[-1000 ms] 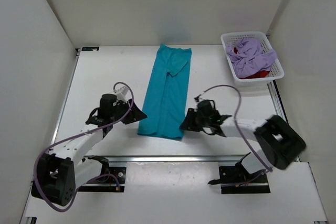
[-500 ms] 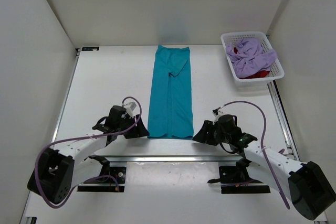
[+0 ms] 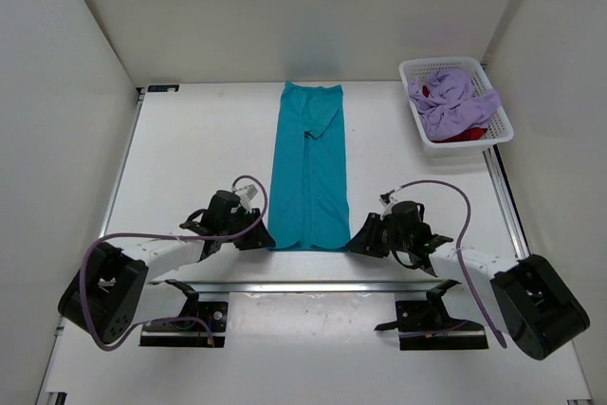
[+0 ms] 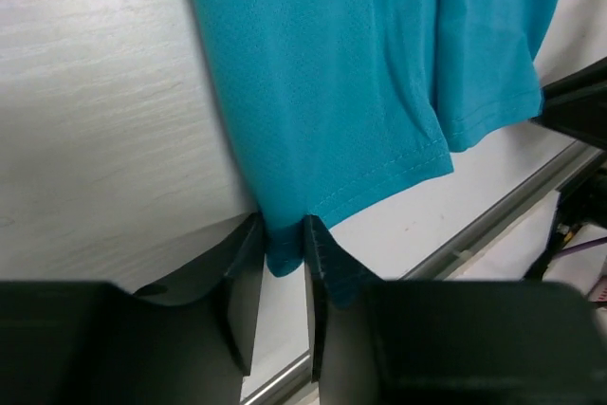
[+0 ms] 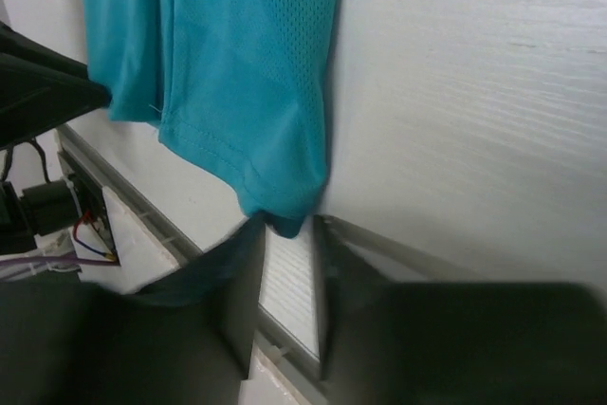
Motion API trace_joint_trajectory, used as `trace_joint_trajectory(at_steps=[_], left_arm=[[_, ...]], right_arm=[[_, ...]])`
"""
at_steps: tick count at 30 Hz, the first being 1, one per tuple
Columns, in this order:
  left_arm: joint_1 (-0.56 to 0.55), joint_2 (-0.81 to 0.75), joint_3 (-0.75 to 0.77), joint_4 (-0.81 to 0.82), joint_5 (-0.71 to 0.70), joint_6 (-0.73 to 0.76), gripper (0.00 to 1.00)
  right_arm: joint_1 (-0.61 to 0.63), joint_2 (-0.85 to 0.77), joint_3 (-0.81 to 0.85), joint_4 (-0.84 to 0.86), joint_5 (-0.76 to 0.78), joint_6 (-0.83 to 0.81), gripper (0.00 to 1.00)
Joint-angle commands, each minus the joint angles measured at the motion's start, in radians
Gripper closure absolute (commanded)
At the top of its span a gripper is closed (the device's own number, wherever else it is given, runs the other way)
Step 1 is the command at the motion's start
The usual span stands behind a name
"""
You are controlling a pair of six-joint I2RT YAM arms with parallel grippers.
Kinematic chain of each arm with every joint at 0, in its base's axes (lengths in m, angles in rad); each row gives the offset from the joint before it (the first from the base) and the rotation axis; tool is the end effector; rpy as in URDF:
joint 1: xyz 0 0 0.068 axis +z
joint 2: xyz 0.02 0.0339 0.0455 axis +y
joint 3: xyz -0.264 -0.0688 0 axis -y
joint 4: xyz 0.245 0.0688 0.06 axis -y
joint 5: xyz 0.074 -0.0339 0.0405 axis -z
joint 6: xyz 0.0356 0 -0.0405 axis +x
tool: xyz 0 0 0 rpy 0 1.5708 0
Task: Fold and stack the t-shirts
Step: Grab the bottom of the folded rectangular tshirt with both arms, then fold the folded rectangular tshirt in 1/3 of the way
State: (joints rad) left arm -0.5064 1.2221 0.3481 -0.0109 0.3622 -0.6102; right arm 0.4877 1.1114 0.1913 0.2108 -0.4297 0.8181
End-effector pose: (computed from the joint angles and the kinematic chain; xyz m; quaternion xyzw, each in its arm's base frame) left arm 0.1697 -0.1085 0.1292 0.0124 0.9283 -0.3191 0.1907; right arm 0.1519 0.0974 0.1223 0.0582 0.8903 0.4017 0.2064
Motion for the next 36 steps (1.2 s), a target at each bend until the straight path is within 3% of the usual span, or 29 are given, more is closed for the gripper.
trace_joint_trajectory(at_steps=[1, 4, 10, 14, 17, 21, 24, 30, 36], left_arm=[[-0.01, -0.005, -0.027, -0.005, -0.002, -0.01, 0.68], [-0.023, -0.059, -0.043, -0.004, 0.0, -0.022, 0.8], [-0.043, -0.241, -0.152, -0.151, 0.014, -0.019, 0.99], [-0.07, -0.465, -0.149, -0.314, 0.011, -0.065, 1.0], [-0.031, -0.518, -0.037, -0.412, 0.02, -0.039, 1.0], [0.097, -0.331, 0.139, -0.31, 0.081, -0.006, 1.0], [0.121, -0.124, 0.287, -0.213, 0.058, 0.006, 1.0], [0.198, 0.287, 0.525, -0.092, -0.005, -0.029, 1.0], [0.232, 0.49, 0.702, -0.061, -0.014, -0.088, 0.99]], right_arm=[[0.026, 0.053, 0.037, 0.102, -0.024, 0.015, 0.83], [0.049, 0.067, 0.033, 0.113, -0.014, 0.026, 0.99], [0.259, -0.177, -0.039, -0.091, 0.176, 0.1, 1.0], [0.403, -0.347, -0.085, -0.209, 0.235, 0.216, 1.0], [0.358, -0.427, 0.003, -0.323, 0.255, 0.166, 1.0], [0.1, -0.316, 0.17, -0.341, 0.087, -0.061, 1.0], [-0.076, -0.144, 0.313, -0.321, 0.017, -0.187, 1.0], [-0.205, 0.271, 0.598, -0.235, -0.078, -0.278, 1.0], [-0.251, 0.523, 0.83, -0.217, -0.124, -0.307, 1.0]])
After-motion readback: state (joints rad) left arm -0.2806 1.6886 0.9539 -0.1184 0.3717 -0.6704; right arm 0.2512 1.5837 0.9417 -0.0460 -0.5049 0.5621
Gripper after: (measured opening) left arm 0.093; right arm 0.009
